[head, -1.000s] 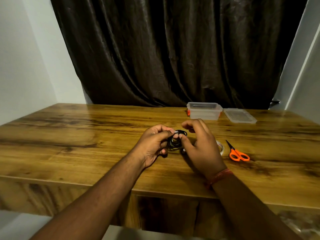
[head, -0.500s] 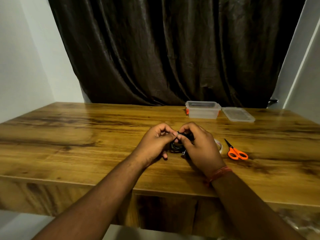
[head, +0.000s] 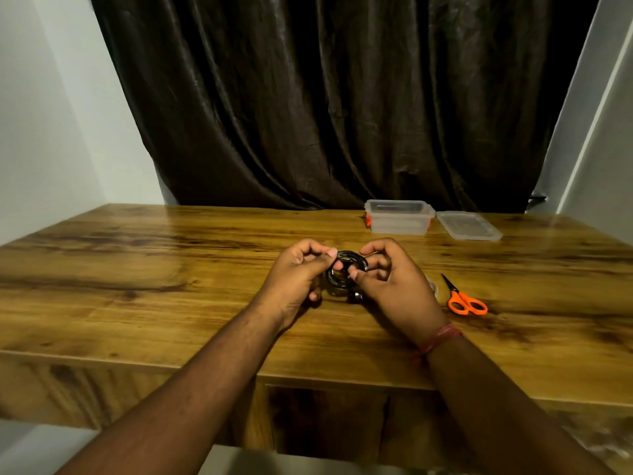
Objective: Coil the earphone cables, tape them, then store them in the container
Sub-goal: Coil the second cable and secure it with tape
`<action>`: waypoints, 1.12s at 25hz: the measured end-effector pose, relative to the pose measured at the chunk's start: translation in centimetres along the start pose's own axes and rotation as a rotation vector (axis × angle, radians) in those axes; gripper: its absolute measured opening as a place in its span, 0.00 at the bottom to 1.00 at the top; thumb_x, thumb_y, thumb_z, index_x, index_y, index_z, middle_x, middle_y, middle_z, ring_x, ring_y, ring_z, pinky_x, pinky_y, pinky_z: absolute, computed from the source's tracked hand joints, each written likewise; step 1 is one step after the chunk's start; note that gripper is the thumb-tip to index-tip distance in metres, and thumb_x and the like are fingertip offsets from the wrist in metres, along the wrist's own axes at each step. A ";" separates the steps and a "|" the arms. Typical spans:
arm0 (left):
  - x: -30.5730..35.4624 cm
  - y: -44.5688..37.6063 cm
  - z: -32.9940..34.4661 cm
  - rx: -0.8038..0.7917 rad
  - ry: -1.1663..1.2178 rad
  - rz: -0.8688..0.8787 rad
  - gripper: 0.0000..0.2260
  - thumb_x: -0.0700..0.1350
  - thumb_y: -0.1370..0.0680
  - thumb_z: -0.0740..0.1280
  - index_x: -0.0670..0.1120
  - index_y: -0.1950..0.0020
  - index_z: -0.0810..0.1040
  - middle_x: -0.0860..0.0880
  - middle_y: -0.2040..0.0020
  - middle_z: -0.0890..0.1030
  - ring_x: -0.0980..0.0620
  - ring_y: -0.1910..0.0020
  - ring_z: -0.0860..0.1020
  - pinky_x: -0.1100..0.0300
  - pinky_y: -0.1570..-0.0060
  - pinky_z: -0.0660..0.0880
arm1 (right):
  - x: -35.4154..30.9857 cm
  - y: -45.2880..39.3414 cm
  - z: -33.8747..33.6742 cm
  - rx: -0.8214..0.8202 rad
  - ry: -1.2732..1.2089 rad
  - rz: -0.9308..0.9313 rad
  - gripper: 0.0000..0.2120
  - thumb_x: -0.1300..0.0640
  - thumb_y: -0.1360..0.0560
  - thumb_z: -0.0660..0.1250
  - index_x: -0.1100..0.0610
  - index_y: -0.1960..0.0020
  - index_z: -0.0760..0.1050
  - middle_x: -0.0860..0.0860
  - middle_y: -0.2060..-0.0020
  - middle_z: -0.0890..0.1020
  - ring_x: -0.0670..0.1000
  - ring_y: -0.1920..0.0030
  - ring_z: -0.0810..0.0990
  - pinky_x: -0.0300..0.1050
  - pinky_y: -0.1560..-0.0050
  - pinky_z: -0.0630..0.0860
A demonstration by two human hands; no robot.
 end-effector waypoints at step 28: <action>0.0 0.3 0.1 0.006 -0.507 0.223 0.04 0.45 0.22 0.70 0.54 0.53 0.80 0.45 0.59 0.84 0.33 0.62 0.79 0.39 0.62 0.79 | 0.2 -0.5 -0.5 0.072 0.169 -0.154 0.13 0.60 0.28 0.73 0.44 0.52 0.76 0.49 0.50 0.79 0.52 0.50 0.80 0.54 0.49 0.81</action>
Point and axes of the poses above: each hand's wrist, its own y-axis away from the middle knuckle, its own z-axis out of the palm, x = y × z, the point moved 5 cm from there along -y, towards the middle knuckle
